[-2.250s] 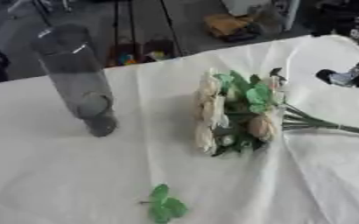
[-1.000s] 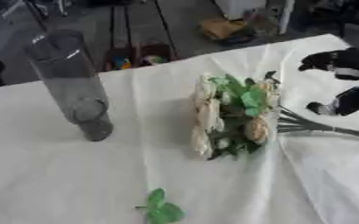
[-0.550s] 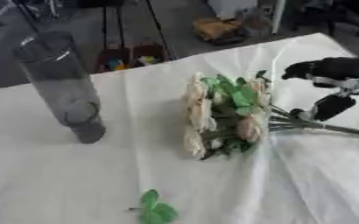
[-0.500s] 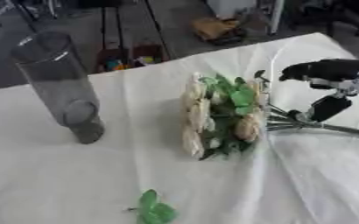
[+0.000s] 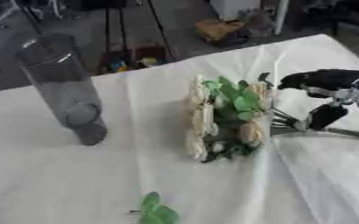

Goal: Arrange flowers into the vase.

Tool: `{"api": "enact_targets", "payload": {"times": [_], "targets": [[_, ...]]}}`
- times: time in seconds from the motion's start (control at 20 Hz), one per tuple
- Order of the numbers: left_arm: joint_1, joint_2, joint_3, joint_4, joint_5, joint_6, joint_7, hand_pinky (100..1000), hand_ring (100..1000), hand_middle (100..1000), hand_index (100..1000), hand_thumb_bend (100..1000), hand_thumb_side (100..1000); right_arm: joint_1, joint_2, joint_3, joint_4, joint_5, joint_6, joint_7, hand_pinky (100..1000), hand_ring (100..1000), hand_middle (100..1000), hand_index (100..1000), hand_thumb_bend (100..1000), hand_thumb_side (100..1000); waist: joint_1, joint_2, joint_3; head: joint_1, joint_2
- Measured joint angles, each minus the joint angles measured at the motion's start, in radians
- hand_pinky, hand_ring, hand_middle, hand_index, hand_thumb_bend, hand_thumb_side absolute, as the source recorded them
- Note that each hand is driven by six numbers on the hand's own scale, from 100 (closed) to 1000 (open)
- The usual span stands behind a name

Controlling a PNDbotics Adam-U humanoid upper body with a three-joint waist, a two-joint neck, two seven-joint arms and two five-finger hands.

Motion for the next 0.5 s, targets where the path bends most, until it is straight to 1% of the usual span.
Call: {"api": "enact_targets", "payload": {"times": [0.3, 0.5], "targets": [[0.000, 0.000, 0.000, 0.000, 0.001, 0.001, -0.001, 513, 747, 747, 802, 225, 962, -0.012, 0.021, 0.005, 0.031, 0.005, -0.003, 0.003, 832, 1000, 1000, 1000, 350, 485, 0.000, 0.001, 0.001, 0.002, 0.000], [0.000, 0.000, 0.000, 0.000, 0.003, 0.002, -0.002, 511, 748, 746, 799, 221, 962, -0.017, 0.035, 0.007, 0.060, 0.007, -0.001, 0.002, 831, 1000, 1000, 1000, 353, 484, 0.000, 0.002, 0.002, 0.002, -0.006]]}}
